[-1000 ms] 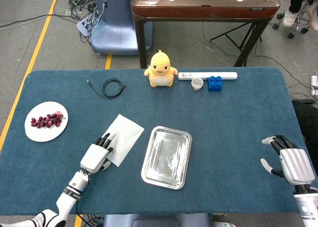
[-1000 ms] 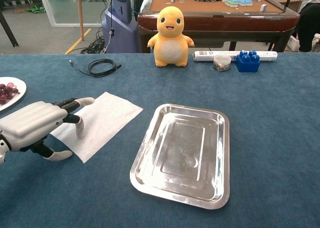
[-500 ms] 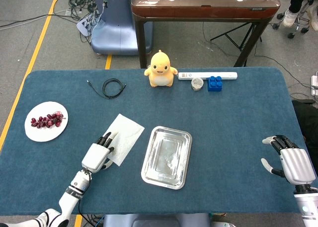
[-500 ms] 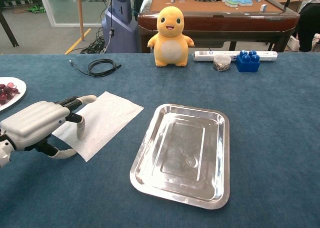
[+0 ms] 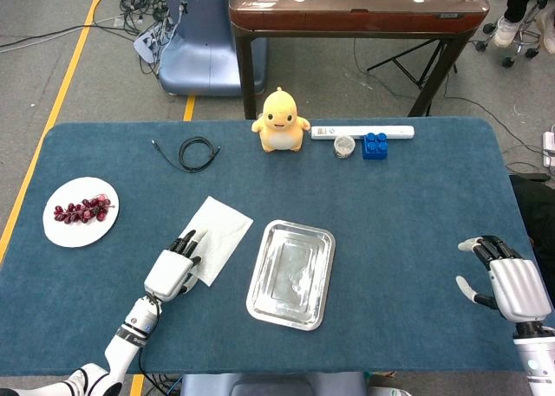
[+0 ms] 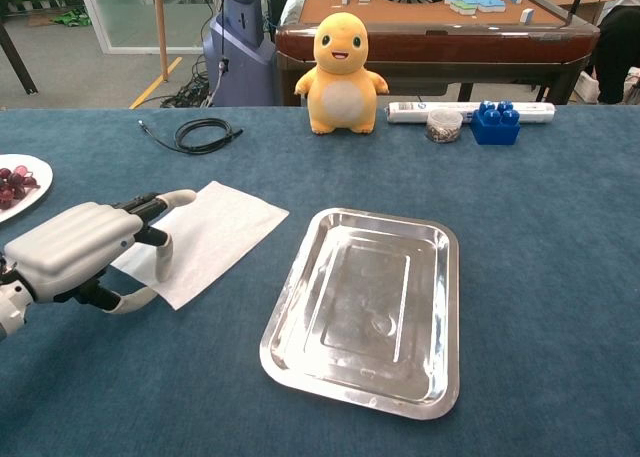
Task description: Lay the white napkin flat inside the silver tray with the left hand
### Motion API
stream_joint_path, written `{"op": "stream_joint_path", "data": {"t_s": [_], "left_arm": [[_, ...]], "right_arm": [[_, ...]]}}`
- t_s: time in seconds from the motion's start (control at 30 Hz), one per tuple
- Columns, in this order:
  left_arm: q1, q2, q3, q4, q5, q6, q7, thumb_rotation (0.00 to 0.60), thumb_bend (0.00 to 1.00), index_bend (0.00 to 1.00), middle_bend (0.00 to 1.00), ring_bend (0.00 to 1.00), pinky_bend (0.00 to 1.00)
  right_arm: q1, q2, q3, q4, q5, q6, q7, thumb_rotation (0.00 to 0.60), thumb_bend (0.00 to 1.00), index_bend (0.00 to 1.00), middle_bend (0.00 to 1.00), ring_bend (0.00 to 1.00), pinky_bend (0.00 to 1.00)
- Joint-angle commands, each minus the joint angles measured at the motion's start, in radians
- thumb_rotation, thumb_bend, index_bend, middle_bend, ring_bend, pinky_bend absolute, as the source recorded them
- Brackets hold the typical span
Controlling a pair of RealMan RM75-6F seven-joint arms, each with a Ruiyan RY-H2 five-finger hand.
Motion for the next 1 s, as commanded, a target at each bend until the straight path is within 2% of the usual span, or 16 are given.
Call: {"op": "stream_joint_path", "data": {"t_s": [0.03,0.3,0.53,1.0], "left_arm": [[0.001,-0.001,0.001,0.001,0.001,0.002,-0.004,0.600,0.37,0.56,0.02,0.00,0.18],[0.006,0.008,0.004,-0.009,0.007,0.017,-0.026,0.600,0.38,0.57,0.02,0.00,0.18],[0.010,0.024,0.000,-0.054,0.018,0.043,-0.042,0.600,0.38,0.63,0.03,0.00,0.19],[0.035,0.095,-0.035,-0.333,-0.071,0.027,0.173,0.600,0.42,0.71,0.03,0.00,0.19]], "right_arm": [[0.000,0.000,0.000,0.000,0.000,0.001,0.000,0.600,0.28,0.33,0.32,0.20,0.38],[0.000,0.001,0.000,-0.001,0.000,0.000,0.000,0.600,0.28,0.33,0.32,0.20,0.38],[0.000,0.000,0.000,-0.001,0.000,0.000,-0.002,0.600,0.28,0.33,0.32,0.20,0.38],[-0.001,0.002,0.001,-0.004,-0.001,0.003,-0.001,0.600,0.28,0.33,0.32,0.20,0.38]]}}
